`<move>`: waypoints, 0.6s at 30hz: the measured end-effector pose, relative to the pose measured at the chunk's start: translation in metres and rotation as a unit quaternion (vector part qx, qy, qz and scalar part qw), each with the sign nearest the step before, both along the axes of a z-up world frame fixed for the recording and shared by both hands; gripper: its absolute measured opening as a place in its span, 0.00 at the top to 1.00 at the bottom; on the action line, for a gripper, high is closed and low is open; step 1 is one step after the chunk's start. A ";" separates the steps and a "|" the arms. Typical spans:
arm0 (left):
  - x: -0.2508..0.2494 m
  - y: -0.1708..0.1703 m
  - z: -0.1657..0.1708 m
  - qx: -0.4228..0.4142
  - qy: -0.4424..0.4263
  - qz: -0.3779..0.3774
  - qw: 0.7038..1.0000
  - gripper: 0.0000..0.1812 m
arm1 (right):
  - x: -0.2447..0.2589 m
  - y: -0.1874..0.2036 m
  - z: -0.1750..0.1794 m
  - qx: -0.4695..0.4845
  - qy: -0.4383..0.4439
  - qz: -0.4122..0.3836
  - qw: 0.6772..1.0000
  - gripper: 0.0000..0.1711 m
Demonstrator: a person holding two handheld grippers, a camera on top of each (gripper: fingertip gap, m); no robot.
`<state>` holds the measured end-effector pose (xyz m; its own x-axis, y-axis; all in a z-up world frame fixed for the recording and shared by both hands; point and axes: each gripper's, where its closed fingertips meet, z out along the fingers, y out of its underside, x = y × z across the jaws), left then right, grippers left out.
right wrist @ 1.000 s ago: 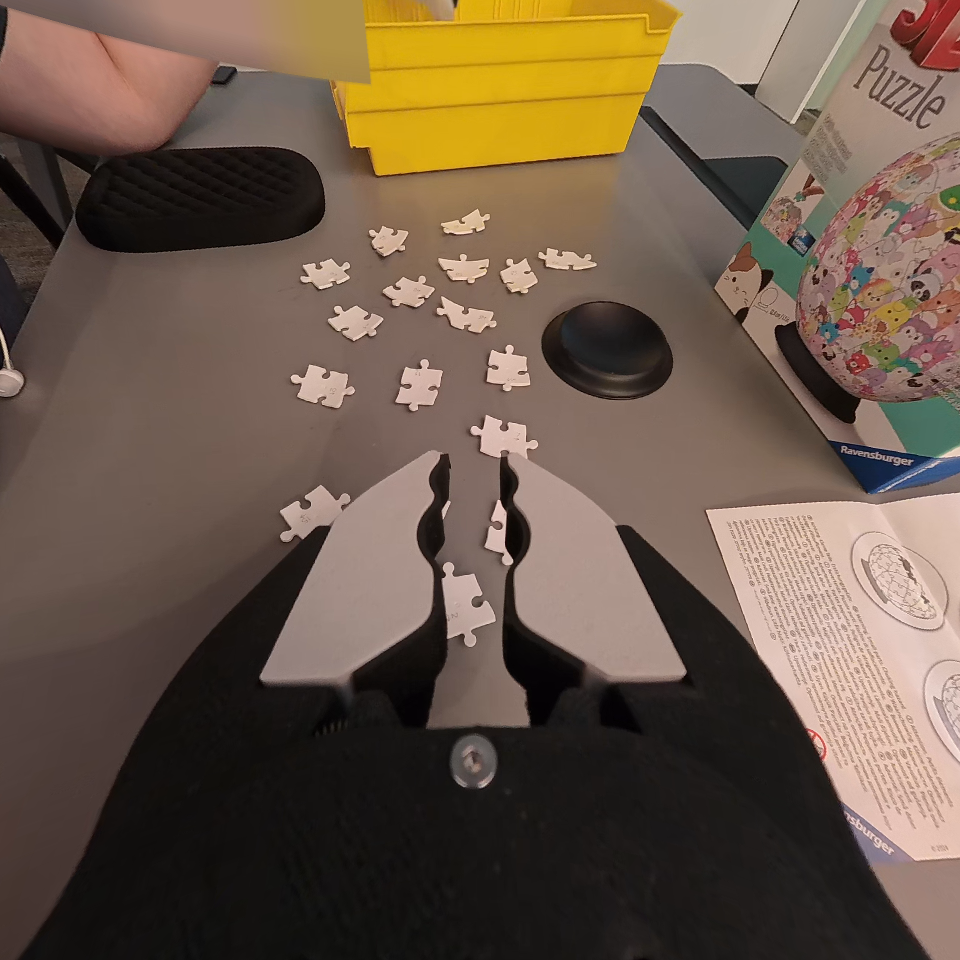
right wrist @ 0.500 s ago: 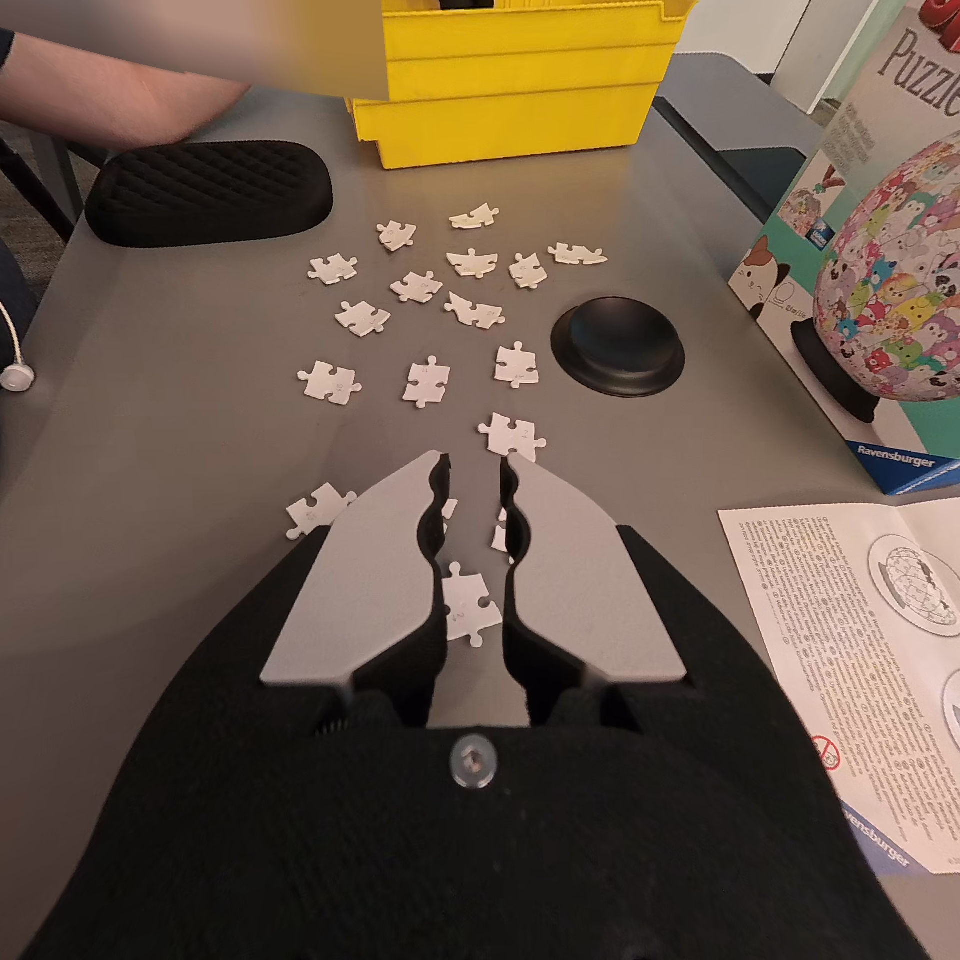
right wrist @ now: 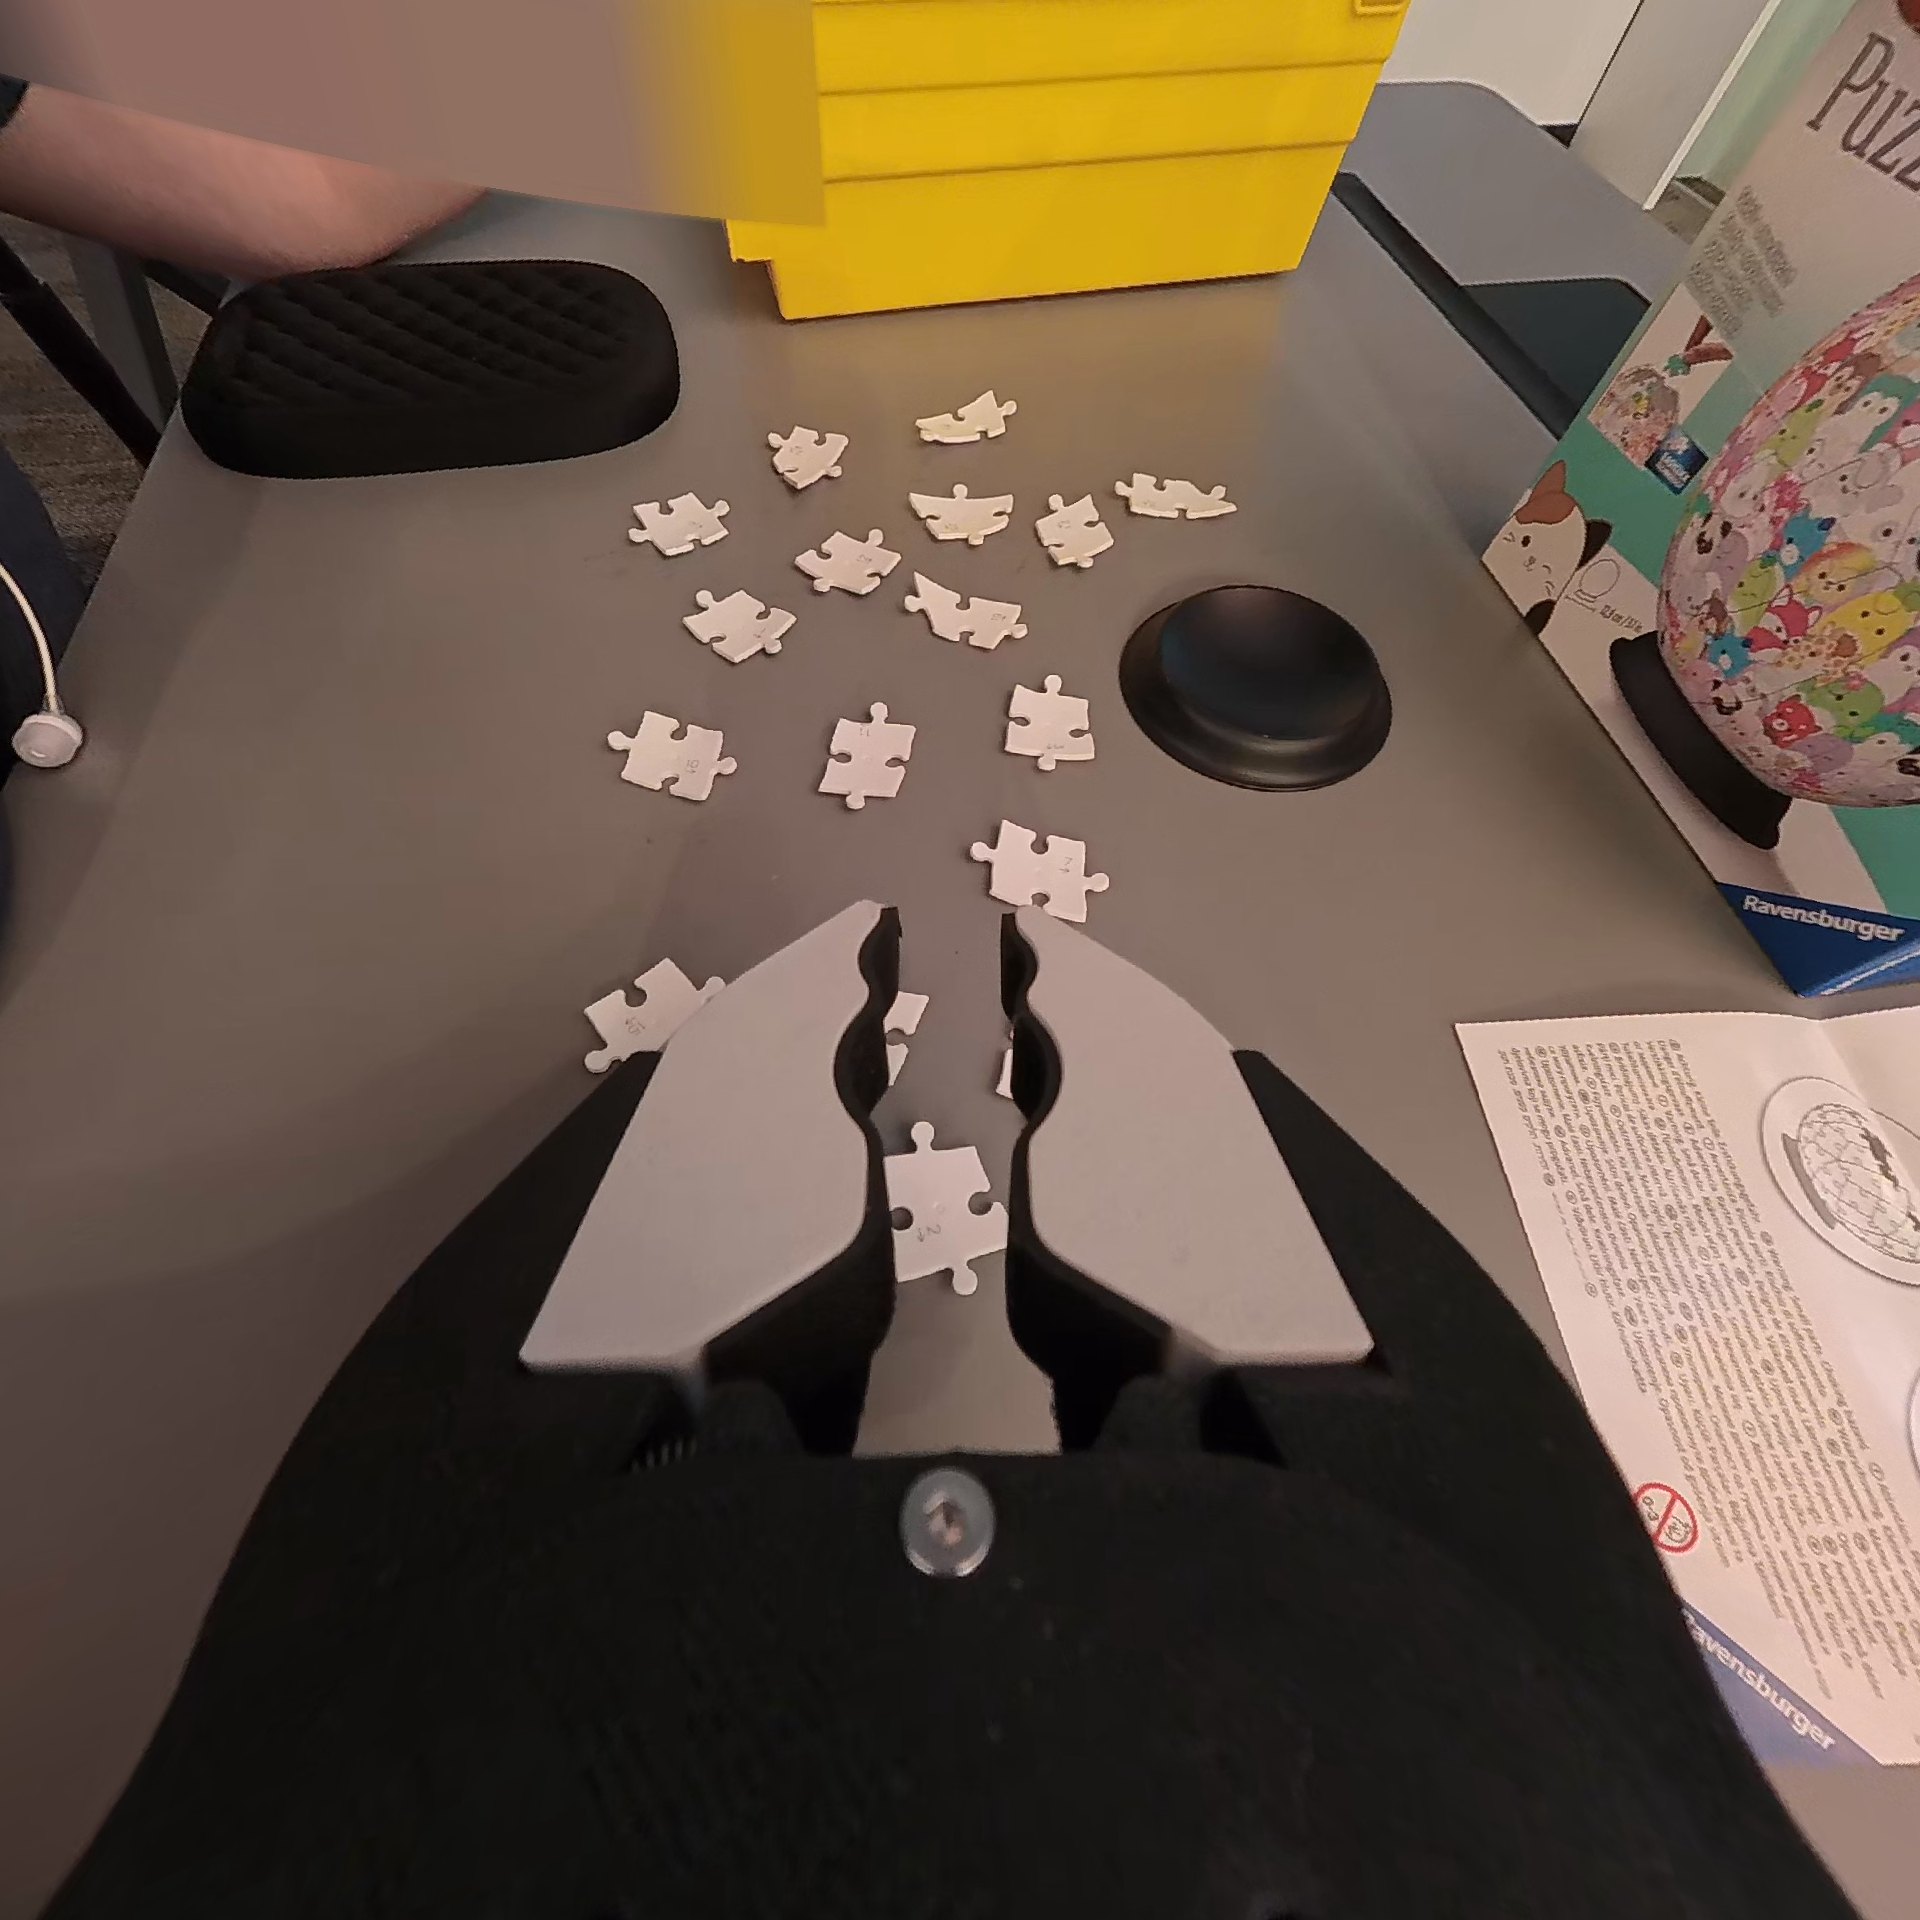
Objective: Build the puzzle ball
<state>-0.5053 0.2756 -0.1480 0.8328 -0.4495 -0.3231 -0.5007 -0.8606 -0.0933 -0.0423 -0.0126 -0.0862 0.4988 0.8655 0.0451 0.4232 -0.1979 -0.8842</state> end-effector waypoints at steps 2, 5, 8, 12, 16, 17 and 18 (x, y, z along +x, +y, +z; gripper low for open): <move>0.002 -0.001 -0.001 -0.005 0.007 -0.013 1.000 1.00 | 0.000 0.000 0.001 0.001 0.001 0.000 1.000 0.89; 0.002 -0.004 -0.001 -0.013 0.008 -0.021 1.000 1.00 | 0.000 -0.001 0.001 0.002 0.001 0.001 1.000 0.89; 0.002 -0.007 0.004 -0.017 -0.012 -0.015 1.000 1.00 | 0.000 -0.001 0.001 0.002 0.001 0.001 1.000 0.89; 0.007 -0.010 0.016 -0.009 -0.055 -0.014 0.998 1.00 | -0.001 -0.001 0.000 0.000 0.000 0.002 1.000 0.89; 0.007 0.002 0.026 0.035 -0.052 -0.023 0.998 1.00 | -0.001 -0.001 -0.002 -0.005 -0.003 0.004 1.000 0.89; 0.007 0.003 0.024 0.037 -0.051 -0.018 0.998 0.99 | -0.001 -0.001 -0.002 -0.005 -0.003 0.005 1.000 0.89; 0.007 0.003 0.020 0.031 -0.053 -0.009 0.998 0.94 | -0.002 -0.002 -0.002 -0.005 -0.003 0.005 1.000 0.89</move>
